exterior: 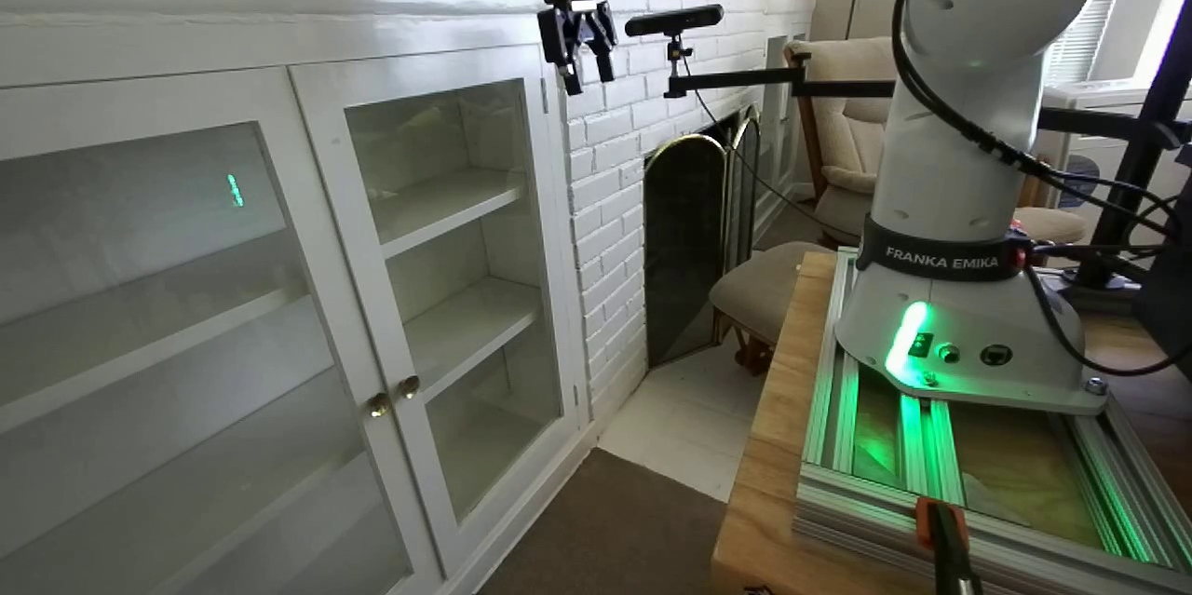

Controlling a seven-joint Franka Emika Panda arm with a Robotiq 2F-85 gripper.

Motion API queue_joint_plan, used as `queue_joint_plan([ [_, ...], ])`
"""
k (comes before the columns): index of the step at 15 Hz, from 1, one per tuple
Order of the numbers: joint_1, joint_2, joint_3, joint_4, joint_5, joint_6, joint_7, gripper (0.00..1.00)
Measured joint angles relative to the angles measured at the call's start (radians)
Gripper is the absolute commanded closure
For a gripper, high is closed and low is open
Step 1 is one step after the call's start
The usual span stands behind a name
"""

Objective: Move the cup to the left

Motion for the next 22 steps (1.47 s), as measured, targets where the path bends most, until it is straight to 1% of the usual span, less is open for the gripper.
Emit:
queue_joint_plan([
  [5,0.001,-0.001,0.0,0.0,0.002,-0.002,0.0,0.0],
  [9,0.031,-0.031,0.016,0.054,0.021,-0.081,-0.006,0.0],
  [17,0.033,-0.037,0.017,0.058,0.021,-0.09,-0.006,0.0],
  [19,0.041,-0.043,0.028,0.099,0.022,-0.133,-0.006,0.0],
  [22,0.062,-0.064,0.048,0.225,0.022,-0.245,-0.006,0.0],
])
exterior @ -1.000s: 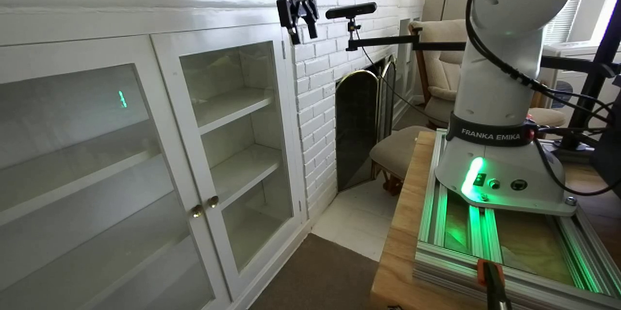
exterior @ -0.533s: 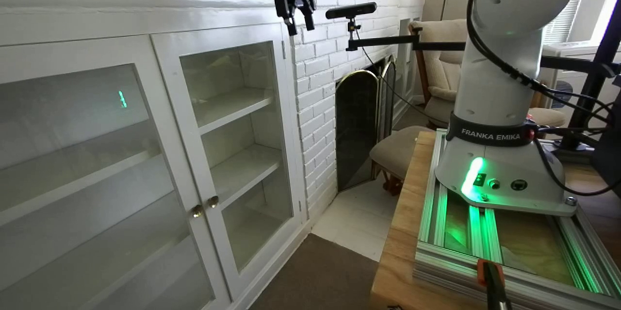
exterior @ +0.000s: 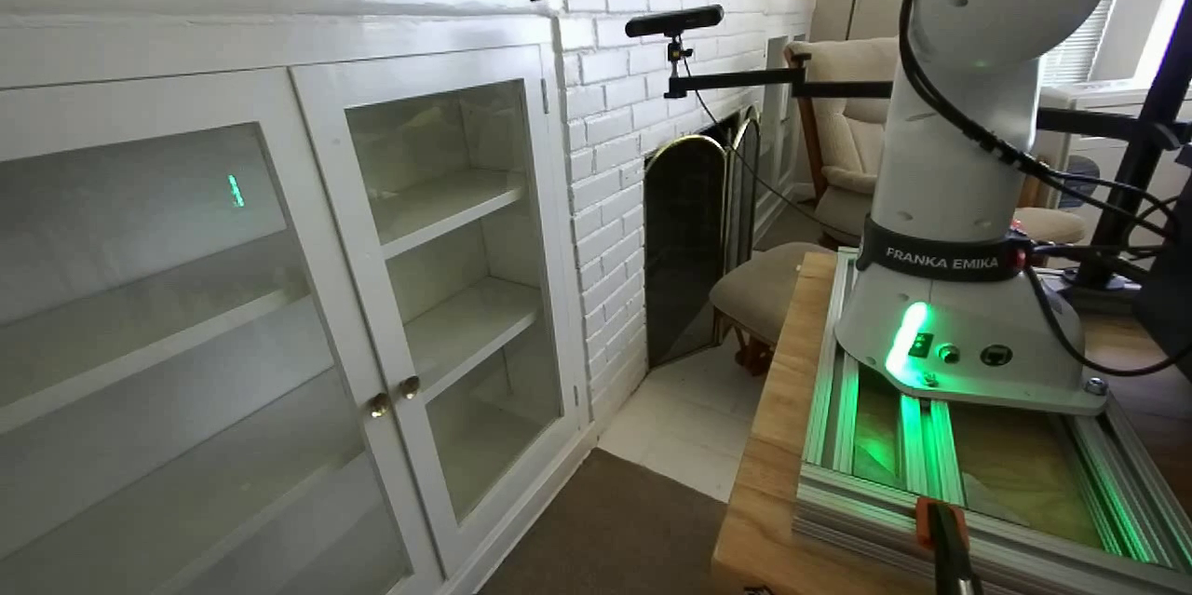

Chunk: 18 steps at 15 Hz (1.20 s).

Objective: Move the cup to the left

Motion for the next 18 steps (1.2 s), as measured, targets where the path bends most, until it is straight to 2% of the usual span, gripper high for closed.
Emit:
queue_joint_plan([
  [3,0.015,-0.001,0.009,0.152,0.001,-0.093,0.0,0.0],
  [7,0.018,0.054,0.01,0.346,0.001,-0.104,0.0,0.0],
  [18,0.017,0.384,0.012,0.896,0.004,-0.125,0.0,0.0],
])
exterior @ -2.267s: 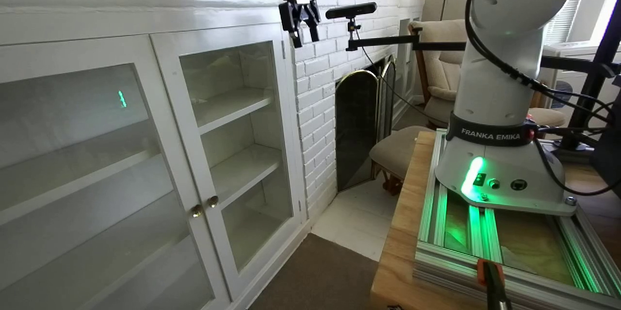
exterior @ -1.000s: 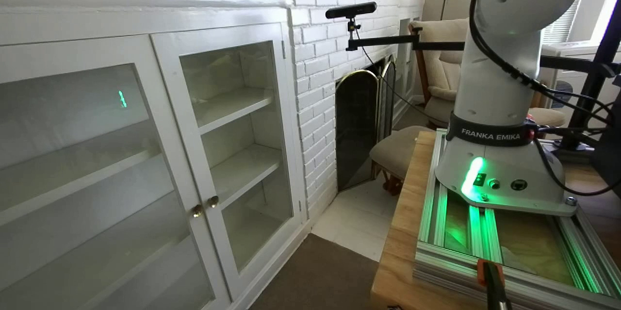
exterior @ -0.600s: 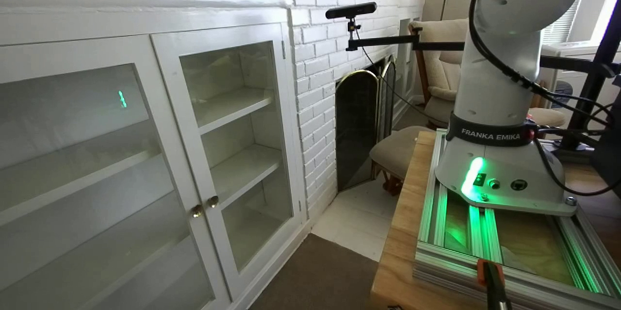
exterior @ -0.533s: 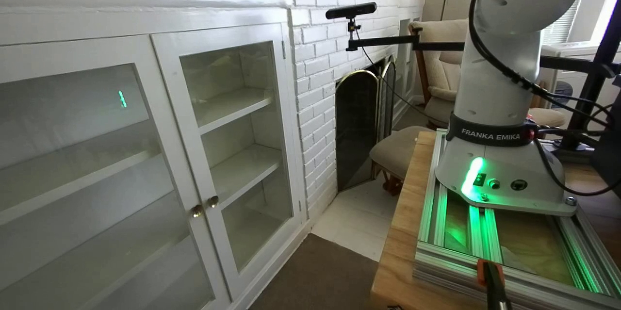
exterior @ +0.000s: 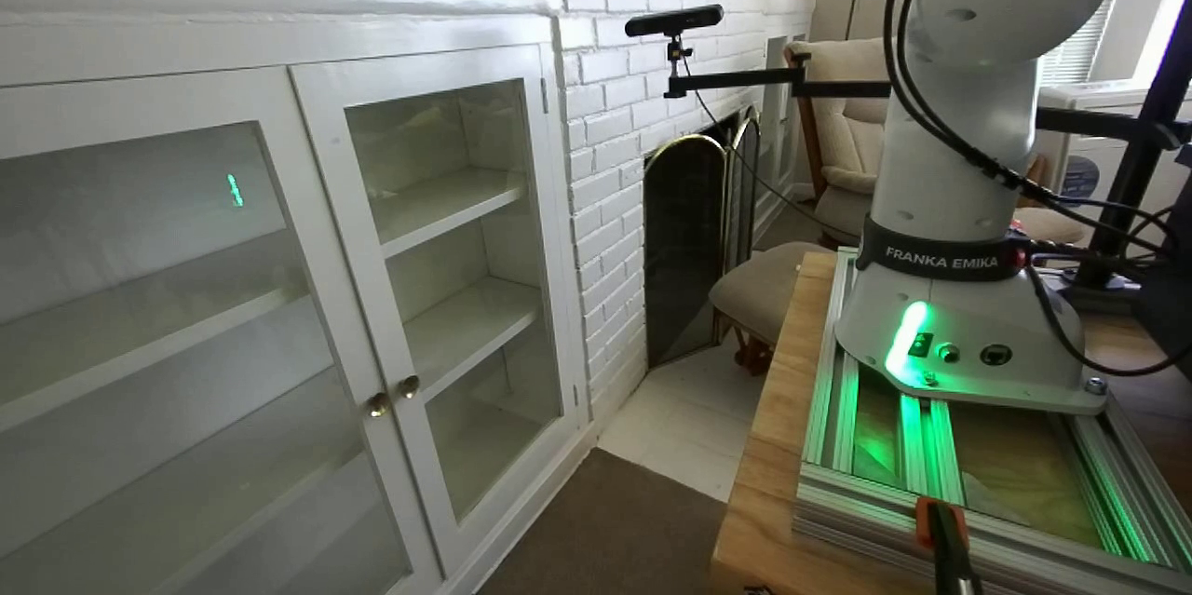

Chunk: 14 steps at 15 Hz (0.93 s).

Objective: Move the cup to the left

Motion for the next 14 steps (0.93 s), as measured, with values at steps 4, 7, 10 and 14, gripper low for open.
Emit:
queue_joint_plan([
  [4,-0.016,0.101,-0.016,0.186,0.012,-0.006,0.001,0.0],
  [7,-0.038,0.165,-0.027,0.318,0.031,-0.006,0.001,0.0],
  [10,-0.062,0.21,-0.031,0.412,0.051,-0.003,0.001,0.0],
  [14,-0.089,0.257,-0.034,0.491,0.054,-0.003,0.006,0.0],
])
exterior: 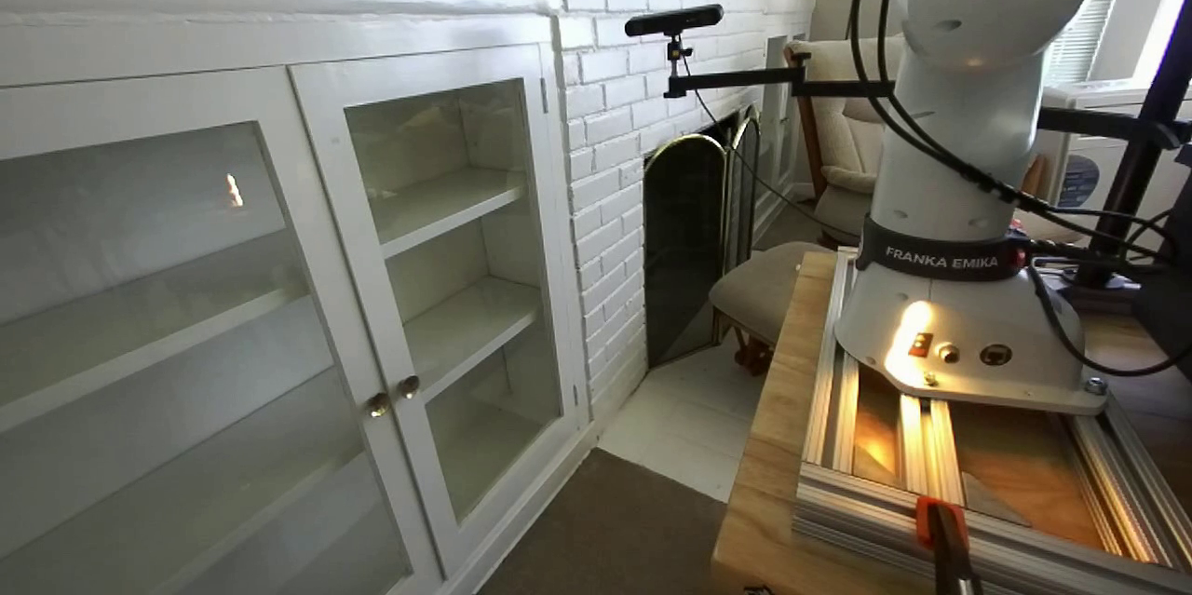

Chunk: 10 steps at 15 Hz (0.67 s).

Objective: Move the cup to the left

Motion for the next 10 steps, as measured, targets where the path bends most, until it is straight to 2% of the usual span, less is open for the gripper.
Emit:
queue_joint_plan([
  [6,-0.018,0.073,0.0,0.043,0.0,0.0,-0.001,0.0],
  [10,-0.018,0.073,0.0,0.043,0.0,0.0,-0.001,0.0],
])
